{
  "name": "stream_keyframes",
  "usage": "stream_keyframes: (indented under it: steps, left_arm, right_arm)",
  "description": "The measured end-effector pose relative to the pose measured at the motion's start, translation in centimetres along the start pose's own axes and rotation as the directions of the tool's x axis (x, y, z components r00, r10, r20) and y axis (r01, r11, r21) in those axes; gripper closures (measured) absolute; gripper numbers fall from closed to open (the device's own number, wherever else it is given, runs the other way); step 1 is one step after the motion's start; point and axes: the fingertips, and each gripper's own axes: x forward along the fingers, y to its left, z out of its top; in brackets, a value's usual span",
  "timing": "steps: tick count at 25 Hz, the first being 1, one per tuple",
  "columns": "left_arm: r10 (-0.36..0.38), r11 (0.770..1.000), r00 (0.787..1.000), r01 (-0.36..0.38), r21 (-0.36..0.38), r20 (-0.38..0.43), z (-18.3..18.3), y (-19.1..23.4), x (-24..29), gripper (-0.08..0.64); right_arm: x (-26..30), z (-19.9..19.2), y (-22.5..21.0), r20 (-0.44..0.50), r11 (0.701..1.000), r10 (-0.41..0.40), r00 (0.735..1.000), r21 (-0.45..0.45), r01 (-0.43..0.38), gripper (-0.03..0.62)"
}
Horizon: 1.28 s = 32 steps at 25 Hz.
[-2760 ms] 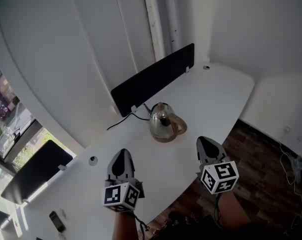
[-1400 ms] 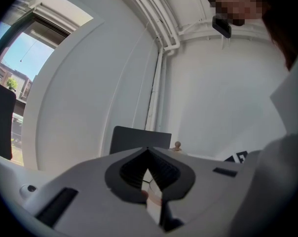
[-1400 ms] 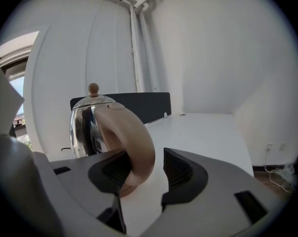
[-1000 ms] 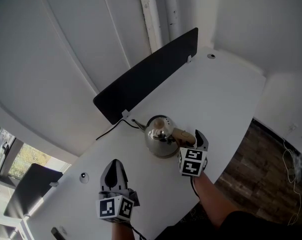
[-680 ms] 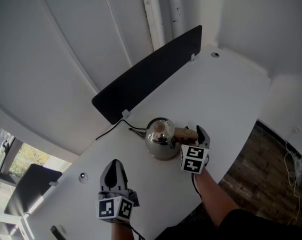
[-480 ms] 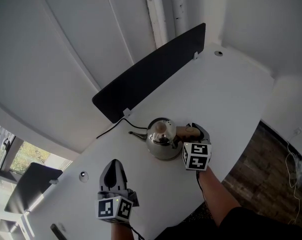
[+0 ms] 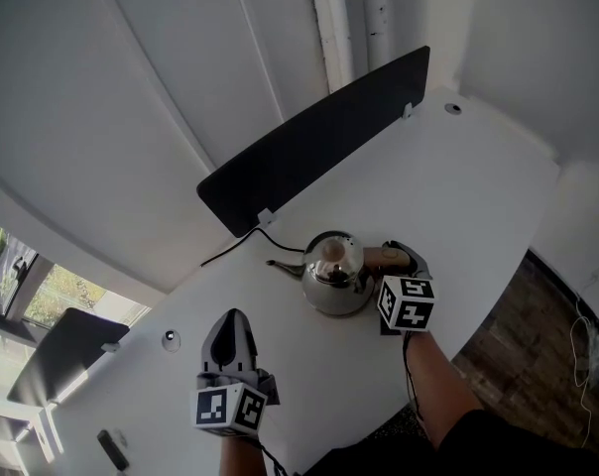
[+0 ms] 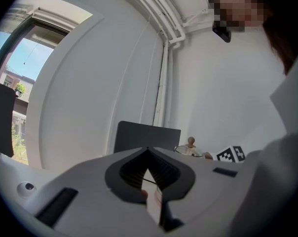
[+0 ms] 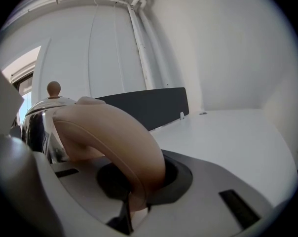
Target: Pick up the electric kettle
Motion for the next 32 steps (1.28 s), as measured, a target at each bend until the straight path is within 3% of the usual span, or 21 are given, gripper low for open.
stream_keyframes:
  steps: [14, 32]
  left_arm:
    - [0.033, 0.999, 0.999, -0.032, -0.024, 0.033, 1.6, 1.9, -2.5, 0.563]
    - [-0.055, 0.998, 0.996, 0.057, -0.031, 0.070, 3.2, 0.9, -5.8, 0.563]
  right_arm:
    - [-1.5, 2.8, 0.8, 0.031, 0.999, -0.020, 0.999, -0.042, 0.022, 0.549]
    - [-10.6, 10.4, 2.3, 0.087, 1.000, 0.013, 0.996, 0.023, -0.015, 0.549]
